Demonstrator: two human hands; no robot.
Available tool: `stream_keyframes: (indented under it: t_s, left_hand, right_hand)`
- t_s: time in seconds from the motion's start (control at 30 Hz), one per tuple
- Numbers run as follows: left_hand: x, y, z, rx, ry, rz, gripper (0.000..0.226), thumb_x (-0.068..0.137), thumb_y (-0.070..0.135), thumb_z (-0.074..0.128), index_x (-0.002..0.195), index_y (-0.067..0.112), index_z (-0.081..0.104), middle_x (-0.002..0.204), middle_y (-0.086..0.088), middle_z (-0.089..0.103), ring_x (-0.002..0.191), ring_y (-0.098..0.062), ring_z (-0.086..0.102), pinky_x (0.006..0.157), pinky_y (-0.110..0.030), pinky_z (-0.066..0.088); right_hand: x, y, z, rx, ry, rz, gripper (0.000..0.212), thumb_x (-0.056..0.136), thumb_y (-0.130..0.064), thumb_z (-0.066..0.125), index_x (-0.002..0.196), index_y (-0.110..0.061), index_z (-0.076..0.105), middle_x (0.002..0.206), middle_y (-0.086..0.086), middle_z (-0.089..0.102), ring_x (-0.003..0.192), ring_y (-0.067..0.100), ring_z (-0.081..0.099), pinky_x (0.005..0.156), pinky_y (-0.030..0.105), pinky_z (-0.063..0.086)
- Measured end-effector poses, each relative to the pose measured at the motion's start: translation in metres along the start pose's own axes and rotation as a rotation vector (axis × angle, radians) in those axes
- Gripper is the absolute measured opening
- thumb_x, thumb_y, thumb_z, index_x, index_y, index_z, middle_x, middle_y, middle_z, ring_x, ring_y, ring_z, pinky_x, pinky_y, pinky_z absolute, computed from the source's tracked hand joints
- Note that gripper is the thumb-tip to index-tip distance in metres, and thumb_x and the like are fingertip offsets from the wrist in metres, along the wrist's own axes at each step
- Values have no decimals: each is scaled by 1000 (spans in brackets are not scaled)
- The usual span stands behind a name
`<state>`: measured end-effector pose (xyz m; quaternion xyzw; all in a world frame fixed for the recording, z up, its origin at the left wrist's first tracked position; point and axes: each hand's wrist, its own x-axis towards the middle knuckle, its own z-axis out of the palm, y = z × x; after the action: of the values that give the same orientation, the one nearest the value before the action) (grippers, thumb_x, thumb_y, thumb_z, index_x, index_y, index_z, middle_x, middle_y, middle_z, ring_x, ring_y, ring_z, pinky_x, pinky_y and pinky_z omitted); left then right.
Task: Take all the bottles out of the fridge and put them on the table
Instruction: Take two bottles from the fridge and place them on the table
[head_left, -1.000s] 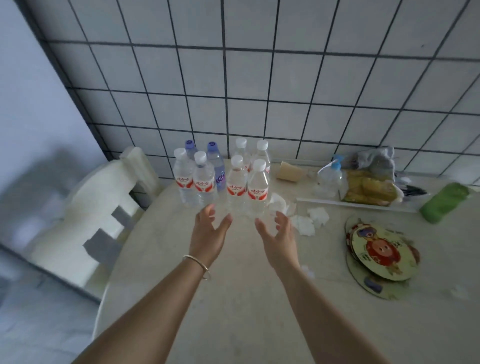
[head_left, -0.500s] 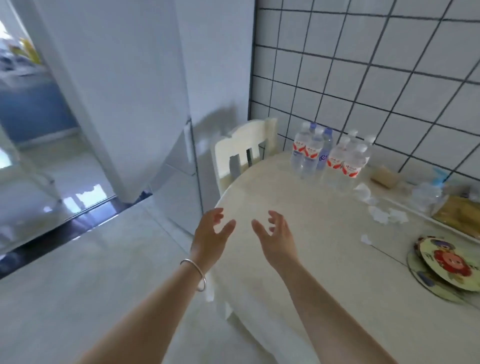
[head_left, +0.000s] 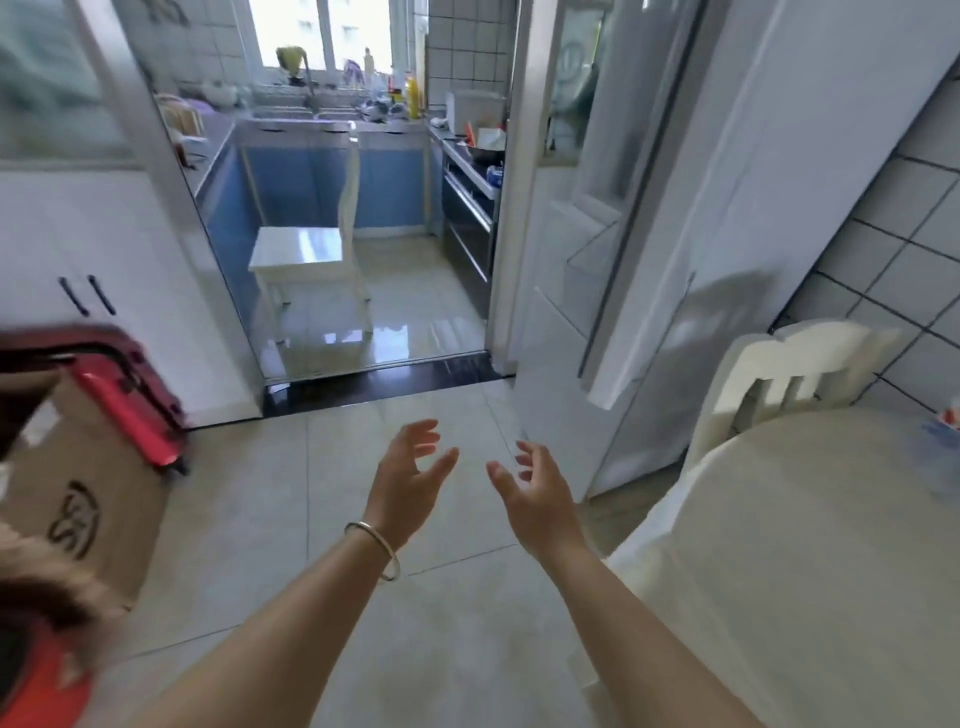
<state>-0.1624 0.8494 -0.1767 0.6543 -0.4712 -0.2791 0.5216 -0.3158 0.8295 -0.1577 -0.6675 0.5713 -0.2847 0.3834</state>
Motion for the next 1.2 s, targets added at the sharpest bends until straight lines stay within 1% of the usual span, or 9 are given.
stream_keyframes:
  t_s: [0.1, 0.2, 0.47, 0.6, 0.73, 0.8, 0.93, 1.0, 1.2]
  left_hand:
    - [49, -17, -56, -9, 18, 2, 41, 85, 25, 64, 122, 15, 50, 115, -2, 57, 103, -16, 57, 73, -12, 43]
    - [101, -31, -97, 5, 7, 46, 40, 85, 23, 65, 122, 14, 50, 116, -5, 59, 103, -18, 58, 74, -12, 44]
    - [244, -41, -142, -86, -37, 68, 37, 85, 17, 64, 120, 13, 51, 107, -2, 59, 93, -18, 61, 73, -14, 47]
    - [322, -44, -128, -195, -79, 45, 37, 87, 14, 62, 120, 13, 49, 106, -3, 57, 92, -17, 60, 69, -13, 50]
    - [413, -38, -96, -194, -45, 64, 37, 86, 19, 63, 119, 16, 48, 104, 3, 55, 88, -6, 57, 65, -7, 48]
    - [460, -28, -77, -187, -47, 75, 38, 85, 20, 64, 120, 16, 49, 103, 5, 55, 88, -6, 57, 64, -6, 48]
    - [551, -4, -42, -186, -97, 124, 34, 85, 20, 65, 115, 21, 50, 106, 2, 58, 92, -13, 59, 69, -16, 48]
    - [592, 6, -26, -195, -120, 161, 31, 86, 20, 64, 113, 22, 50, 106, 1, 59, 93, -15, 60, 71, -16, 46]
    - [695, 32, 42, -235, -274, 187, 37, 90, 23, 58, 125, 17, 48, 107, -1, 60, 95, -16, 59, 73, -15, 43]
  right_hand:
    - [36, -43, 52, 13, 25, -47, 50, 89, -43, 54, 131, -20, 40, 131, 1, 51, 115, 16, 52, 97, 36, 47]
    - [75, -80, 92, 65, 57, -72, 48, 88, -43, 57, 128, -22, 42, 126, -1, 54, 109, 13, 53, 94, 34, 49]
    - [193, -131, 136, 55, 104, -31, 53, 87, -43, 57, 132, -21, 41, 128, 0, 52, 110, 14, 51, 94, 37, 47]
    - [275, -140, 136, 49, 156, -62, 53, 86, -45, 58, 130, -20, 43, 123, -1, 54, 108, 15, 53, 92, 35, 47]
    - [373, -147, 139, 101, 159, -46, 51, 88, -41, 56, 131, -18, 42, 120, -1, 54, 110, 18, 54, 90, 32, 46]
    - [418, -155, 136, 107, 157, -47, 52, 88, -41, 56, 132, -17, 41, 120, -1, 53, 110, 17, 54, 91, 31, 45]
    - [512, -166, 97, 74, 243, -74, 50, 89, -41, 56, 130, -18, 43, 122, -1, 54, 110, 18, 54, 93, 34, 46]
    - [555, -168, 73, 124, 291, -47, 47, 89, -41, 55, 129, -19, 43, 120, 0, 54, 110, 18, 54, 90, 31, 43]
    - [639, -152, 8, 171, 432, 45, 48, 91, -40, 53, 132, -18, 41, 116, -3, 49, 101, 13, 49, 84, 25, 35]
